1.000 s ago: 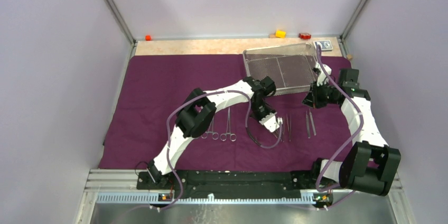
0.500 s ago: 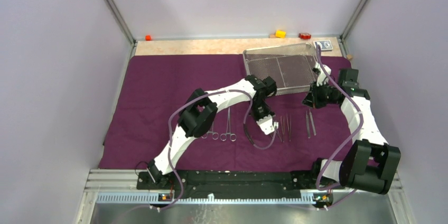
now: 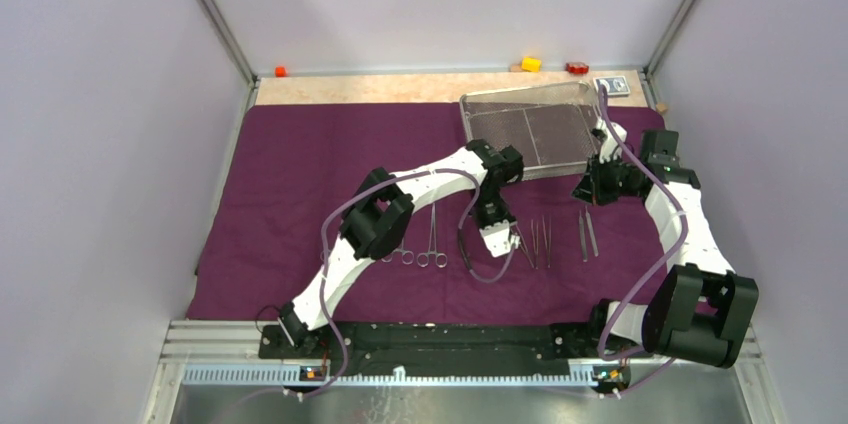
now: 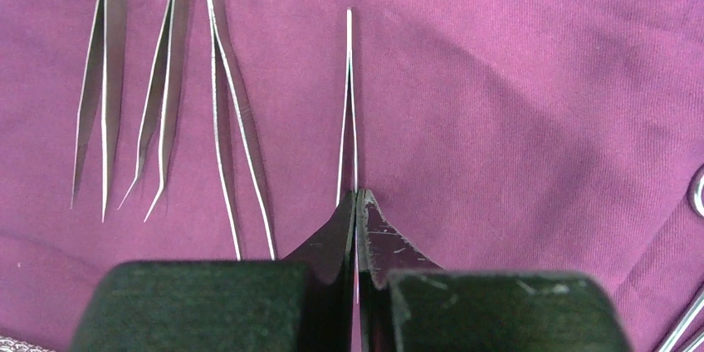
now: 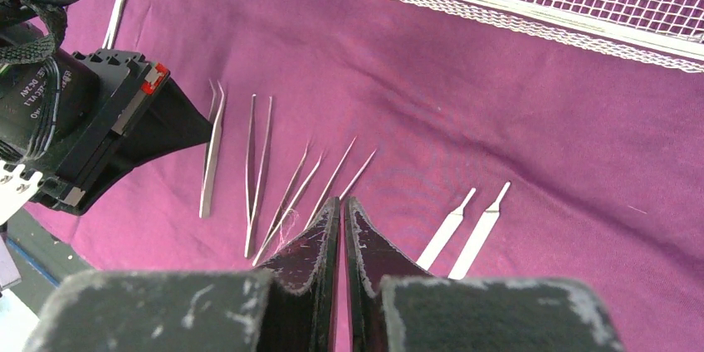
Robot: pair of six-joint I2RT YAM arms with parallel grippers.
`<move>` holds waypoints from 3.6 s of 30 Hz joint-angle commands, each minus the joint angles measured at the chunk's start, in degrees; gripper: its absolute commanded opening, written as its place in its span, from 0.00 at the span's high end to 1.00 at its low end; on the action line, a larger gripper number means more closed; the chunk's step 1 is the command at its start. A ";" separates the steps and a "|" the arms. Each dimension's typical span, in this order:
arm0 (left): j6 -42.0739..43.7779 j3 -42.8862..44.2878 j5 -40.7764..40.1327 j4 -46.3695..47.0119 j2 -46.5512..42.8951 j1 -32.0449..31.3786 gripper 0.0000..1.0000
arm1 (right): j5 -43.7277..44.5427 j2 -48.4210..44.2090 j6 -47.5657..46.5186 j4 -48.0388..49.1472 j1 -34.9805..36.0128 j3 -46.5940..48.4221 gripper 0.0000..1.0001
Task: Open and lay out the surgical kit
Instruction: Adjust the medical item in the surgical kit.
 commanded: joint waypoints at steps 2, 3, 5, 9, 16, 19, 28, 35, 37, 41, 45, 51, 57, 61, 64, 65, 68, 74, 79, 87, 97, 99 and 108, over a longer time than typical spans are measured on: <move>3.00 1.96 0.01 -3.71 1.35 -0.14 1.00 | -0.94 0.11 -1.13 0.23 -0.52 0.85 0.96; 3.10 1.99 0.01 -3.68 1.51 -0.12 1.00 | -0.94 0.16 -1.13 0.28 -0.52 0.85 0.96; 3.22 1.92 0.17 -3.58 1.64 -0.12 0.99 | -0.94 0.12 -1.13 0.23 -0.52 0.85 0.96; 3.30 1.93 0.70 -2.87 1.74 -0.19 0.90 | -1.02 0.30 -1.21 0.27 -0.52 0.84 0.96; 3.30 1.96 0.79 -1.87 1.91 -0.20 0.79 | -1.12 0.40 -1.30 0.09 -0.52 0.85 0.96; 3.17 1.93 0.79 -1.79 1.70 -0.25 0.75 | -1.12 0.47 -1.30 0.06 -0.52 0.85 0.96; 1.63 1.54 0.58 -1.31 -0.15 -0.47 0.72 | -1.77 0.52 -1.82 -0.30 -0.52 0.94 0.96; 0.26 -0.91 0.05 0.24 -2.11 -0.63 0.70 | -2.25 0.17 -1.96 -0.47 -0.52 0.81 0.96; -0.25 -1.50 -0.02 0.86 -2.52 -0.64 0.70 | -2.32 0.25 -2.09 -0.56 -0.52 0.85 0.97; -1.09 -2.16 -0.44 1.60 -3.28 -0.81 0.69 | -2.45 0.22 -2.23 -0.60 -0.52 0.76 0.96; -1.43 -2.80 -0.71 1.87 -4.10 -0.82 0.69 | -2.46 0.22 -2.32 -0.74 -0.52 0.76 0.96; -1.61 -3.82 -1.17 2.09 -5.42 -0.89 0.69 | -2.34 0.42 -2.38 -0.66 -0.52 0.68 0.97; -1.72 -4.17 -0.98 2.25 -6.29 -0.87 0.70 | -2.27 0.74 -2.36 -0.74 -0.52 0.68 0.97; -1.70 -4.07 -0.67 2.67 -6.58 -0.90 0.69 | -2.30 0.89 -2.44 -0.70 -0.52 0.66 0.97; -1.91 -4.09 -0.59 3.05 -6.84 -0.87 0.69 | -2.34 1.01 -2.44 -0.67 -0.52 0.68 0.97; -1.97 -4.03 -0.59 3.21 -6.92 -0.84 0.69 | -2.35 1.05 -2.45 -0.69 -0.52 0.68 0.97; -2.01 -3.99 -0.58 3.61 -7.26 -0.87 0.69 | -2.65 1.15 -2.60 -0.94 -0.52 0.72 0.97; -3.62 -3.95 -0.44 4.37 -8.32 -0.86 0.69 | -4.02 1.10 -3.20 -1.35 -0.41 0.59 0.97; -12.40 -6.50 -1.72 8.69 -11.44 -0.77 0.69 | -1.60 0.40 -3.54 -0.68 4.34 0.44 0.96; -30.91 -27.24 -4.33 25.23 -26.88 1.79 0.69 | 7.04 3.77 -3.02 2.33 20.34 0.49 0.95; -40.28 -47.21 -2.58 35.94 -41.91 9.60 0.69 | 17.78 13.85 -3.93 6.55 33.43 2.62 0.99; -40.73 -49.62 -2.30 37.13 -43.65 10.61 0.69 | 19.21 15.45 -3.94 6.92 35.57 3.05 0.99; -40.88 -54.78 -1.78 40.01 -47.76 12.08 0.69 | 21.53 18.94 -3.42 8.00 37.71 4.11 1.00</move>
